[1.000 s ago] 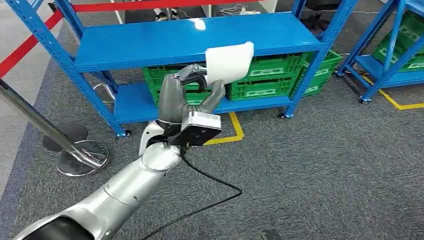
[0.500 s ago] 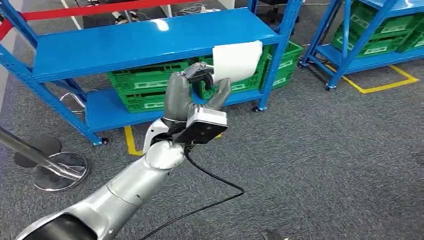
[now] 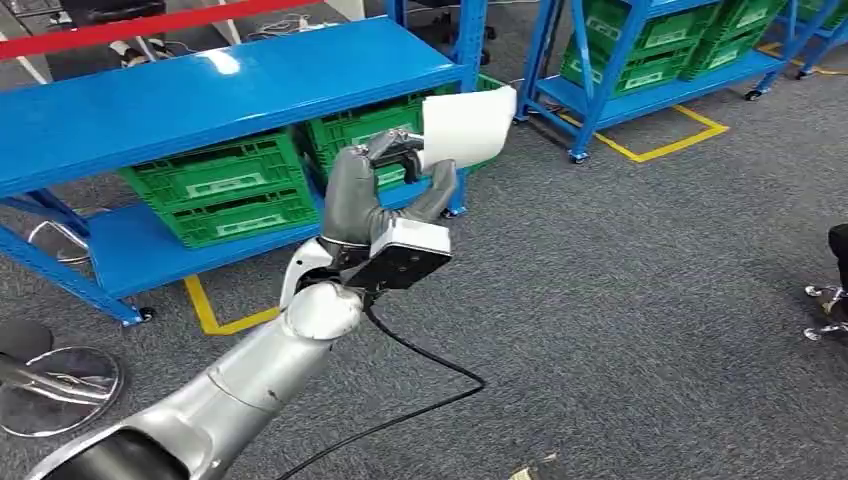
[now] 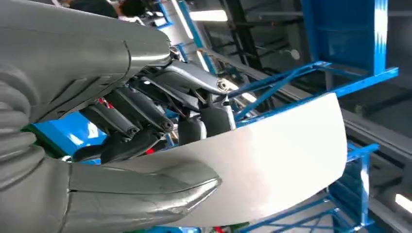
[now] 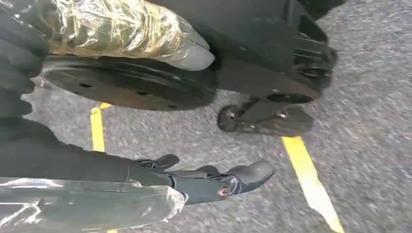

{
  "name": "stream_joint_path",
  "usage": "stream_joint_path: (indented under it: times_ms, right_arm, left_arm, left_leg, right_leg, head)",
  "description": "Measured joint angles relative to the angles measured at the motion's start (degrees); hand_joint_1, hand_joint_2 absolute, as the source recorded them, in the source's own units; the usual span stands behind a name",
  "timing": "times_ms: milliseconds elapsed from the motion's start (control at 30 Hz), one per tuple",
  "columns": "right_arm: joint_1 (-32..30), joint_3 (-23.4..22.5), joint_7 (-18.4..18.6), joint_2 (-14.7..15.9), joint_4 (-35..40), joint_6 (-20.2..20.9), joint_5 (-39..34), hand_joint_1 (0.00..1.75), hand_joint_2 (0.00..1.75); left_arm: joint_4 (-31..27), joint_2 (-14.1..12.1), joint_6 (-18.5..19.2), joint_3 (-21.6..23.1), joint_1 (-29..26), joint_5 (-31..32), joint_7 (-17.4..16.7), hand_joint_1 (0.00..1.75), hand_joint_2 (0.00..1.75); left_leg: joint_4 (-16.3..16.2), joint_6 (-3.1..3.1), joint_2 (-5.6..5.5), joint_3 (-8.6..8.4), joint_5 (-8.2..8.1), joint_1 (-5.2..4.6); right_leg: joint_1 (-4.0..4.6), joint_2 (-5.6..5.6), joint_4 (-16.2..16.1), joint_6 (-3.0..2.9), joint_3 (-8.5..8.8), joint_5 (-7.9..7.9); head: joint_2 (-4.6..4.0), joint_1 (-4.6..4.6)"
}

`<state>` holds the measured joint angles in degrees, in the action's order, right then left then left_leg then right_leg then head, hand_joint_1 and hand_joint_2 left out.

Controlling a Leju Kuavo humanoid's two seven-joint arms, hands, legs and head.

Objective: Take the parts from the cabinet and place them on the table.

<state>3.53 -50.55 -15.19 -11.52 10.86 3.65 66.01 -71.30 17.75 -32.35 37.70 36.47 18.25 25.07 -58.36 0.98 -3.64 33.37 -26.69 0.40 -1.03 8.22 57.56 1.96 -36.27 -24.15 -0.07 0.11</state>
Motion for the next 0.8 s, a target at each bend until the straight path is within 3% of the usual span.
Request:
stream_joint_path:
  times_ms: [33, 67, 100, 167, 200, 233, 267, 333, 367, 400, 433, 500, 533, 567, 600, 667, 700, 733, 767, 800]
  right_arm:
    - [-0.03, 0.00, -0.02, 0.22, 0.00, 0.00, -0.02, 0.00, 1.75]
    - [-0.10, 0.00, -0.07, 0.22, 0.00, 0.06, -0.02, 0.00, 1.75]
    - [0.04, 0.00, -0.09, 0.22, 0.00, 0.11, -0.02, 0.00, 1.75]
    - [0.34, 0.00, -0.18, 0.24, 0.00, 0.17, -0.02, 0.00, 1.75]
    - [0.32, 0.00, -0.24, 0.24, 0.00, 0.24, -0.05, 0.00, 1.75]
    - [0.29, -0.02, -0.29, 0.24, 0.00, 0.33, -0.09, 0.00, 1.75]
    - [0.29, -0.02, -0.29, 0.31, 0.00, 0.35, -0.07, 0.00, 1.75]
    - [0.20, -0.02, -0.31, 0.46, 0.00, 0.37, -0.09, 0.00, 1.75]
    - [0.29, -0.02, -0.31, 0.50, 0.00, 0.37, -0.09, 0.00, 1.75]
    - [0.44, 0.00, -0.35, 0.50, 0.00, 0.39, -0.09, 0.00, 1.75]
    - [0.50, 0.00, -0.35, 0.50, 0.00, 0.39, -0.09, 0.00, 1.75]
    - [0.29, -0.02, -0.33, 0.50, 0.00, 0.39, -0.09, 0.00, 1.75]
    - [0.23, -0.02, -0.33, 0.52, 0.00, 0.39, -0.09, 0.00, 1.75]
    - [0.08, -0.02, -0.33, 0.52, 0.00, 0.39, -0.09, 0.00, 1.75]
    - [0.16, -0.02, -0.35, 0.52, 0.00, 0.42, -0.13, 0.00, 1.75]
    - [0.46, -0.02, -0.39, 0.52, 0.00, 0.55, -0.20, 0.00, 1.75]
    - [0.43, -0.02, -0.39, 0.52, 0.00, 0.57, -0.22, 0.00, 1.75]
    - [0.29, -0.05, -0.39, 0.52, 0.00, 0.57, -0.22, 0.00, 1.75]
    - [0.17, -0.05, -0.42, 0.55, 0.00, 0.57, -0.24, 0.00, 1.75]
    - [0.14, -0.07, -0.42, 0.55, 0.00, 0.57, -0.24, 0.00, 1.75]
  left_arm:
    - [-0.02, 0.22, 0.11, -0.02, 0.04, 0.02, 0.00, 1.75, 1.75]
    - [-0.04, 0.35, 0.20, -0.02, 0.06, 0.09, 0.02, 1.75, 1.75]
    - [-0.09, 0.35, 0.28, -0.02, 0.13, 0.20, 0.02, 1.75, 1.75]
    - [-0.07, 0.20, 0.37, -0.04, -0.04, 0.17, 0.02, 1.75, 1.75]
    - [-0.07, 0.20, 0.46, -0.04, -0.11, 0.17, 0.00, 1.75, 1.75]
    - [-0.07, 0.22, 0.55, 0.00, -0.20, 0.17, 0.00, 1.75, 1.75]
    - [-0.07, 0.24, 0.55, 0.02, -0.19, 0.17, 0.00, 1.75, 1.75]
    - [-0.13, 0.37, 0.53, 0.00, -0.16, 0.17, 0.00, 1.75, 1.75]
    - [-0.18, 0.41, 0.52, 0.00, -0.12, 0.17, 0.00, 1.75, 1.75]
    - [-0.18, 0.41, 0.52, 0.00, 0.01, 0.17, 0.00, 1.75, 1.75]
    - [-0.18, 0.41, 0.55, 0.02, 0.00, 0.17, -0.02, 1.75, 1.75]
    - [-0.18, 0.52, 0.52, 0.09, 0.00, 0.22, 0.00, 1.75, 1.75]
    - [-0.22, 0.66, 0.52, 0.07, 0.06, 0.22, -0.02, 1.75, 1.75]
    - [-0.29, 0.65, 0.52, 0.07, 0.13, 0.22, 0.00, 1.75, 1.75]
    - [-0.48, 0.55, 0.55, 0.11, 0.15, 0.31, 0.02, 1.75, 1.75]
    - [-0.48, 0.20, 0.57, 0.09, 0.01, 0.31, -0.11, 1.75, 1.75]
    - [-0.46, -0.02, 0.63, 0.04, -0.06, 0.31, -0.28, 1.75, 1.75]
    - [-0.46, -0.09, 0.77, 0.04, -0.15, 0.31, -0.35, 1.75, 1.75]
    - [-0.46, -0.11, 0.83, 0.07, -0.16, 0.31, -0.44, 1.75, 1.75]
    - [-0.48, -0.09, 1.03, 0.09, -0.12, 0.33, -0.57, 1.75, 1.75]
  left_leg:
    - [0.65, 0.50, 0.95, -0.22, 0.44, 0.54]
    - [0.77, 0.79, 1.74, -0.34, 0.51, 0.45]
    - [0.76, 0.98, 2.39, -0.33, 0.45, 0.38]
    - [0.75, 1.16, 4.28, -0.28, 0.33, 0.18]
    - [0.72, 1.15, 5.15, -0.24, 0.30, 0.15]
    - [0.72, 1.12, 5.93, -0.26, 0.25, 0.14]
    - [0.68, 1.03, 6.66, -0.31, 0.13, 0.13]
    - [0.67, 0.74, 7.89, -0.64, -0.16, 0.12]
    - [0.66, 0.43, 8.39, -0.84, -0.36, -0.04]
    - [0.43, 0.13, 8.81, -0.68, -0.54, -0.69]
    - [0.42, 0.04, 9.22, -0.73, -0.49, -0.72]
    - [0.51, -0.22, 10.61, -0.96, -0.50, -0.70]
    - [0.47, -0.73, 10.92, -1.05, -0.98, -0.59]
    - [-0.16, -1.08, 8.68, -0.95, -1.72, -0.34]
    - [-3.30, -1.17, 5.77, 0.29, -3.98, -0.14]
    - [-12.55, -1.28, 4.24, 4.42, -8.32, -0.07]
    - [-16.10, -1.28, 4.09, 6.23, -9.32, -0.09]
    - [-17.10, -1.20, 4.06, 6.92, -8.84, -0.09]
    - [-15.70, -1.07, 4.03, 6.48, -7.11, -0.09]
    - [-12.09, -0.87, 3.85, 4.92, -4.40, -0.07]
  right_leg:
    - [0.05, -0.73, 0.19, 0.09, -0.50, -0.20]
    - [0.57, -4.65, 1.60, 0.31, -1.26, -1.32]
    - [0.43, -6.49, 4.86, 0.52, -2.82, -3.16]
    - [0.26, -7.80, 14.26, 0.96, -7.38, -7.21]
    - [0.26, -7.94, 17.31, 1.14, -8.83, -8.03]
    - [0.25, -8.04, 17.38, 1.21, -8.74, -7.45]
    - [0.26, -8.23, 14.83, 1.18, -7.25, -5.73]
    - [0.34, -9.85, 4.81, 0.91, -1.44, -1.36]
    - [0.71, -12.88, 0.48, 0.74, 0.76, -1.36]
    - [1.30, -14.06, -0.05, -0.01, 1.54, -1.54]
    - [1.27, -12.81, 0.12, -0.53, 1.31, -1.41]
    - [1.33, -11.51, 0.31, -0.90, 0.91, -1.37]
    - [1.03, -10.70, -0.04, -1.38, 1.11, -1.11]
    - [0.82, -10.17, -0.15, -1.59, 1.16, -0.97]
    - [0.71, -9.34, -0.15, -1.82, 1.14, -0.94]
    - [0.70, -7.68, -0.14, -2.15, 1.14, -0.91]
    - [0.75, -6.82, -0.10, -2.16, 1.15, -0.91]
    - [0.77, -5.95, -0.05, -2.16, 1.16, -0.90]
    - [0.77, -5.10, 0.05, -2.16, 1.17, -0.90]
    - [0.76, -4.20, 0.13, -2.14, 1.20, -0.90]
  head:
    - [0.00, -0.04]
    - [0.00, 0.50]
    - [0.00, 0.92]
    - [0.00, 0.79]
    - [0.00, 0.92]
    - [0.00, 0.85]
    - [0.00, 0.90]
    - [0.00, 0.88]
    - [0.00, 0.88]
    - [0.00, 0.88]
    - [0.00, 0.72]
    - [0.00, 0.81]
    - [0.00, 0.79]
    - [0.00, 0.81]
    - [0.00, 0.60]
    - [0.00, 0.59]
    - [0.00, 0.55]
    - [0.00, 0.64]
    - [0.00, 0.59]
    - [0.00, 0.62]
